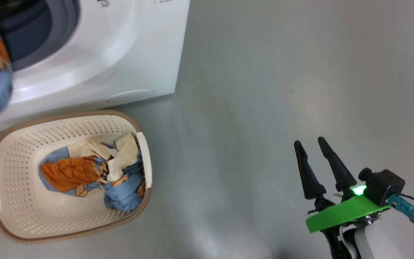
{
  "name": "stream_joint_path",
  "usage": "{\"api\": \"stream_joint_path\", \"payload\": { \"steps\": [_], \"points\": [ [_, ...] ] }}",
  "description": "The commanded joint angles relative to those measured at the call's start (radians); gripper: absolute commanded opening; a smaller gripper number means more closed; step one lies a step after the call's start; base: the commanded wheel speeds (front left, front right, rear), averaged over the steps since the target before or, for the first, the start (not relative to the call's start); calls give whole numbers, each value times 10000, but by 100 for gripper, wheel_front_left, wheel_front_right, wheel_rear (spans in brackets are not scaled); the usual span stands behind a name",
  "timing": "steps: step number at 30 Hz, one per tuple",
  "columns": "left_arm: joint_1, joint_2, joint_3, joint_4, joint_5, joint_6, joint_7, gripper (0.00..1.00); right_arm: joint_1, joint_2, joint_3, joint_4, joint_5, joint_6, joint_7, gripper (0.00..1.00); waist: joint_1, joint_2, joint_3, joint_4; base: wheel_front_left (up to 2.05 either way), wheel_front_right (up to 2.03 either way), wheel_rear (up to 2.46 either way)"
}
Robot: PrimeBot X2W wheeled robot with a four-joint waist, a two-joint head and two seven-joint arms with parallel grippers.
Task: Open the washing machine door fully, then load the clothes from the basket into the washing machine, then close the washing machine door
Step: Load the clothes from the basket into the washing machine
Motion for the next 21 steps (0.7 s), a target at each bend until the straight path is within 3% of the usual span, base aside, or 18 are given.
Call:
{"api": "stream_joint_path", "payload": {
  "steps": [1, 9, 10, 11, 12, 21],
  "points": [
    [-379, 573, 307, -498, 253, -15, -61, 0, -153, 9, 245, -253, 11, 29, -120, 100, 0, -1, 209, -109, 0, 0, 0],
    [-402, 352, 974, -1556, 1157, -15, -61, 0, -289, 100, 257, -263, -33, 29, -120, 100, 0, -1, 418, -134, 0, 0, 0],
    [-349, 317, 988, -1350, 1173, -15, -61, 22, -300, 114, 276, -262, -34, 29, -120, 100, 0, -1, 430, -136, 0, 0, 0],
    [-321, 291, 998, -1033, 1167, -15, -61, 76, -312, 126, 301, -256, -27, 29, -120, 100, 0, -1, 430, -138, 0, 0, 0],
    [-337, 289, 933, -810, 1196, -15, -61, 100, -322, 135, 338, -242, -18, 29, -120, 100, 0, -1, 432, -145, 0, 0, 0],
    [-272, 268, 1266, -51, 1169, -15, -61, 100, -325, 181, 312, -197, 13, 29, -120, 100, 0, -1, 428, -99, 0, 0, 0]
  ]
}}
